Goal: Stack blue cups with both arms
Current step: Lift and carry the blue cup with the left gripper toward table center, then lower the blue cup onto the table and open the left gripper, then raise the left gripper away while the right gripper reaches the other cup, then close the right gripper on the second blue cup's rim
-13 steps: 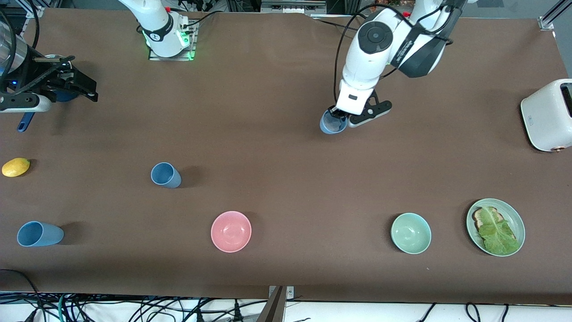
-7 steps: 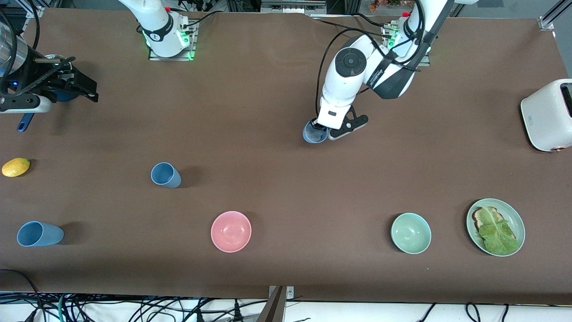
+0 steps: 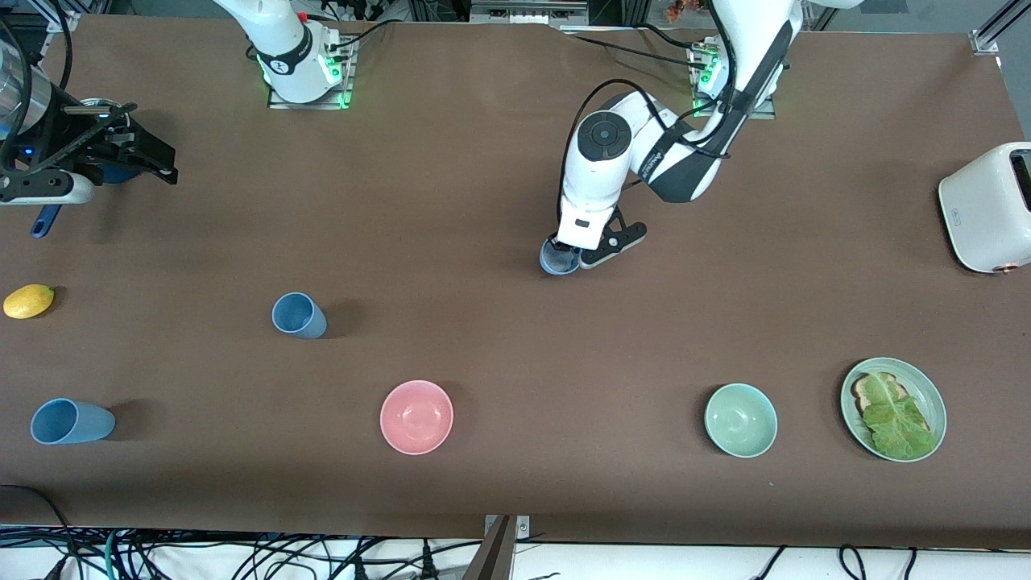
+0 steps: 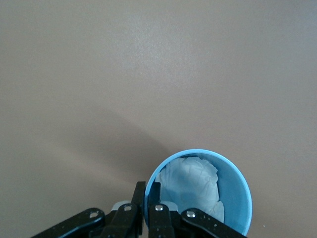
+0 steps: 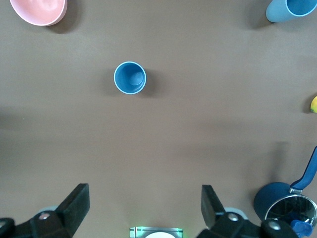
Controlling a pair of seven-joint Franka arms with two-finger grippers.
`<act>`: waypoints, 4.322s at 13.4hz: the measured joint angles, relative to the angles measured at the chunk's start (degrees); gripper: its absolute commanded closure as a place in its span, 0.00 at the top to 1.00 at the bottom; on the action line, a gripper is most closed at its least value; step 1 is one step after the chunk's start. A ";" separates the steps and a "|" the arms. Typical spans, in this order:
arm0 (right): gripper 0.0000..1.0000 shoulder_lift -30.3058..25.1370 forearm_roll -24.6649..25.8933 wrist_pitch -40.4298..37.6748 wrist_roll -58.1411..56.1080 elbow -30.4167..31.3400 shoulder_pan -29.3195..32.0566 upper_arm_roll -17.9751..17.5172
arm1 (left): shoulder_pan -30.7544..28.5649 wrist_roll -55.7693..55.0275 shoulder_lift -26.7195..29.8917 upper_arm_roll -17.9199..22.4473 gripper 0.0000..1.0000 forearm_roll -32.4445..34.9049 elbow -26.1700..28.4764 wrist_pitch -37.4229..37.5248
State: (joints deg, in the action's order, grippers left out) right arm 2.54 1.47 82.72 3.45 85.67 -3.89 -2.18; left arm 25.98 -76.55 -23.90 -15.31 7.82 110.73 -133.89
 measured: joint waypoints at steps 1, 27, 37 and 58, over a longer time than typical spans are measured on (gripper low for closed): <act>1.00 0.00 0.00 0.00 0.00 0.00 0.00 0.00 | 0.11 -0.46 -0.54 0.01 0.00 0.36 -0.02 -0.51; 1.00 0.89 -0.03 3.67 0.00 3.25 -0.03 -0.08 | 0.71 -8.33 5.29 0.20 0.90 2.57 -2.41 5.57; 1.00 9.09 -0.03 20.19 -0.90 9.38 -0.42 -0.29 | -10.64 15.05 15.83 0.96 0.92 -4.72 -11.39 28.43; 0.61 21.30 -0.03 43.50 -4.65 19.00 0.08 0.24 | -35.93 74.26 18.79 6.30 0.95 -5.66 -13.53 36.73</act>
State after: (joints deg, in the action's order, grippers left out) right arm 23.84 1.45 126.22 -1.21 104.67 -3.81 -1.94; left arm -9.95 -2.29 -5.11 -9.01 2.16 97.20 -97.16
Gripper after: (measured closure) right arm 0.383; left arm 0.044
